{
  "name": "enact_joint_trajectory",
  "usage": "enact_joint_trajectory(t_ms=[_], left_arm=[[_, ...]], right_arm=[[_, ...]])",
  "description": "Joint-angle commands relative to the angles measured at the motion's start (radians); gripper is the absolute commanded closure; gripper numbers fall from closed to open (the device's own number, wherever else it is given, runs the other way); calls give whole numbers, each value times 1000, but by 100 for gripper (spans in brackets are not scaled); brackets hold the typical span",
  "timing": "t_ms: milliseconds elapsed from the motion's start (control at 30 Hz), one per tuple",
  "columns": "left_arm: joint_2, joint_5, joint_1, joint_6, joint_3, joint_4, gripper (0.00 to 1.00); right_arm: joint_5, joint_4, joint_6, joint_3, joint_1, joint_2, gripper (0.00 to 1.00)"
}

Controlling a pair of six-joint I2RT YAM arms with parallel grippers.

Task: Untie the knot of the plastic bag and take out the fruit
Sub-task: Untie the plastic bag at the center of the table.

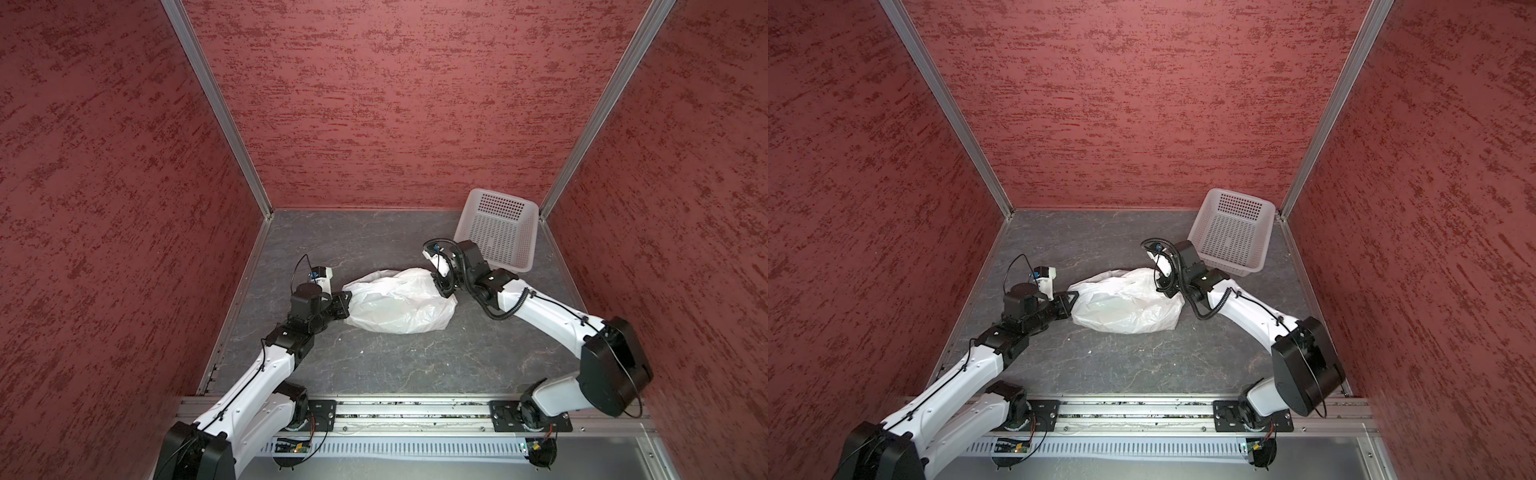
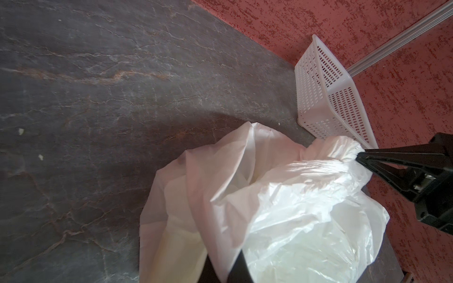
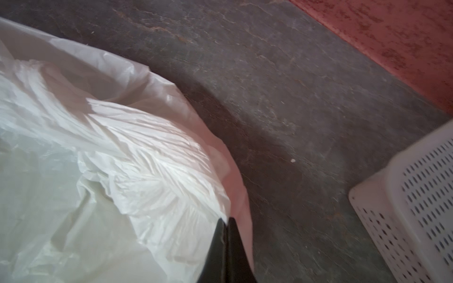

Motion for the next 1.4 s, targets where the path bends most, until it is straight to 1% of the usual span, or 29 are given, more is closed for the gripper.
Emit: enact_joint_trajectory(t_ms=[0,167,267,333,367,400,433,467,500,600,667,733,833,933,1000,1067,1200,1367], left_arm=[[-25,-3,31,-27,-14,-24,100],[-38,-4,56,-60,-35,-45,100],[-42,-12,69,-82,-48,-60,100],[-44,-8,71,-86,-48,-66,100],[-46,-1,69,-82,-43,-68,89],[-49,4,63,-78,-35,-74,75],[-55,-1,49,-66,-20,-88,53],[-64,-20,25,-53,2,-110,36],[-74,-47,-5,-36,27,-133,25],[-87,-165,-128,29,125,-205,1],[-69,-217,-201,60,189,-230,0],[-30,-245,-261,83,251,-239,0],[59,-244,-308,99,327,-222,0],[162,-230,-335,123,390,-185,0],[219,-248,-354,139,437,-189,0],[259,-266,-368,147,476,-199,1],[349,-261,-388,192,536,-219,0],[453,-229,-413,266,609,-224,0]], right_arm=[[107,9,116,-47,-42,-90,100],[162,-4,236,-125,-87,-182,100],[165,-7,277,-157,-104,-212,100],[128,5,281,-171,-104,-230,100],[102,22,284,-183,-104,-246,100],[73,40,283,-191,-104,-261,100],[45,57,284,-200,-104,-281,100],[17,71,284,-207,-103,-299,100],[-10,81,283,-210,-102,-314,100],[-75,91,279,-218,-99,-357,100],[-108,94,282,-228,-94,-382,100],[-136,104,291,-243,-86,-411,100],[-167,121,307,-272,-71,-448,100],[-180,132,318,-303,-51,-480,100],[-186,137,329,-318,-44,-493,100],[-181,129,341,-326,-37,-503,100],[-173,134,370,-359,-32,-550,100],[-161,121,379,-378,-31,-578,100]])
